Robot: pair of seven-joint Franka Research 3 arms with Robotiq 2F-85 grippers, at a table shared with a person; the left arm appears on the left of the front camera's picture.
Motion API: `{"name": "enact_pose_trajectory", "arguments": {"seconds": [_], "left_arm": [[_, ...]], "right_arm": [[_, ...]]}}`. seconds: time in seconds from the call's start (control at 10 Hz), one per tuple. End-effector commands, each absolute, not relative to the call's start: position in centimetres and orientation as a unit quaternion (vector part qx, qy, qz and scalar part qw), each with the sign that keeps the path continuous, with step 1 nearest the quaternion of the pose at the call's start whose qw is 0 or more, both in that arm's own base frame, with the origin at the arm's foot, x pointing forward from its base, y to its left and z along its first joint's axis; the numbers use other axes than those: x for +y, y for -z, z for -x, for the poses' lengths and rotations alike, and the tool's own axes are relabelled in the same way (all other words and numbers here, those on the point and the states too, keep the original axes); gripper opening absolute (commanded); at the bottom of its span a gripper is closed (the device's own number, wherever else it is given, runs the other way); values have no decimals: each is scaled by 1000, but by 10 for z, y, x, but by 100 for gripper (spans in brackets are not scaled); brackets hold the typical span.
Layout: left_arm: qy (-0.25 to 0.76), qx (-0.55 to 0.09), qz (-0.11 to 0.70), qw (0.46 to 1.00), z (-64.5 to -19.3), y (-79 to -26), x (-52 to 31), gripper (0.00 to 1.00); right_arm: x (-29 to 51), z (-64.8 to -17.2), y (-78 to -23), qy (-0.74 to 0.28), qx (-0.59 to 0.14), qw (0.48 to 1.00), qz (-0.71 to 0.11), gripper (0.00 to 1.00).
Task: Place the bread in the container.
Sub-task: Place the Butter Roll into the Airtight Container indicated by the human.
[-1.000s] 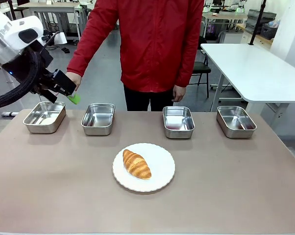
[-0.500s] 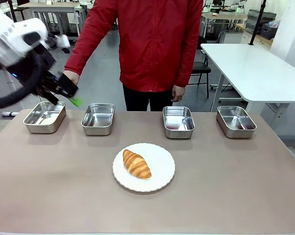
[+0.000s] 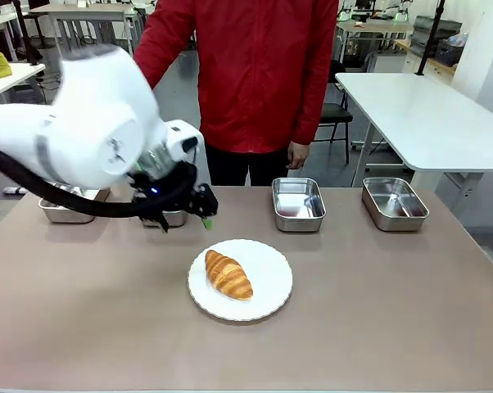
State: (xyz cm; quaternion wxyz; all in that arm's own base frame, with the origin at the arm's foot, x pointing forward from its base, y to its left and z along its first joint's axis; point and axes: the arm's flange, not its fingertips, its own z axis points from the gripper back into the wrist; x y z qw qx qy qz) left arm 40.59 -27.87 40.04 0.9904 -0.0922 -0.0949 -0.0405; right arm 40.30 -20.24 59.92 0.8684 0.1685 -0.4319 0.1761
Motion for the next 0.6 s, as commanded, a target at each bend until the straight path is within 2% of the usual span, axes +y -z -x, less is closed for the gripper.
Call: {"name": "enact_pose_trajectory", "arguments": {"seconds": [0.0,0.1,0.2,0.3,0.4,0.5], "left_arm": [[-33,-67,55,996,-420,-381,-317,100],[-45,-54,53,996,-414,-381,-322,100],[3,-79,75,994,-411,-380,-294,100],[3,-79,75,994,-411,-380,-294,100],[-25,-62,62,996,-412,-365,-309,100],[-82,-81,47,992,-394,-380,-295,100]], "right_arm": [[-202,-403,-600,-177,-436,866,-171,100],[-202,-403,-600,-177,-436,866,-171,100],[-202,-403,-600,-177,-436,866,-171,100],[-202,-403,-600,-177,-436,866,-171,100],[-202,-403,-600,-177,-436,866,-171,100],[-202,-403,-600,-177,-436,866,-171,100]]}}
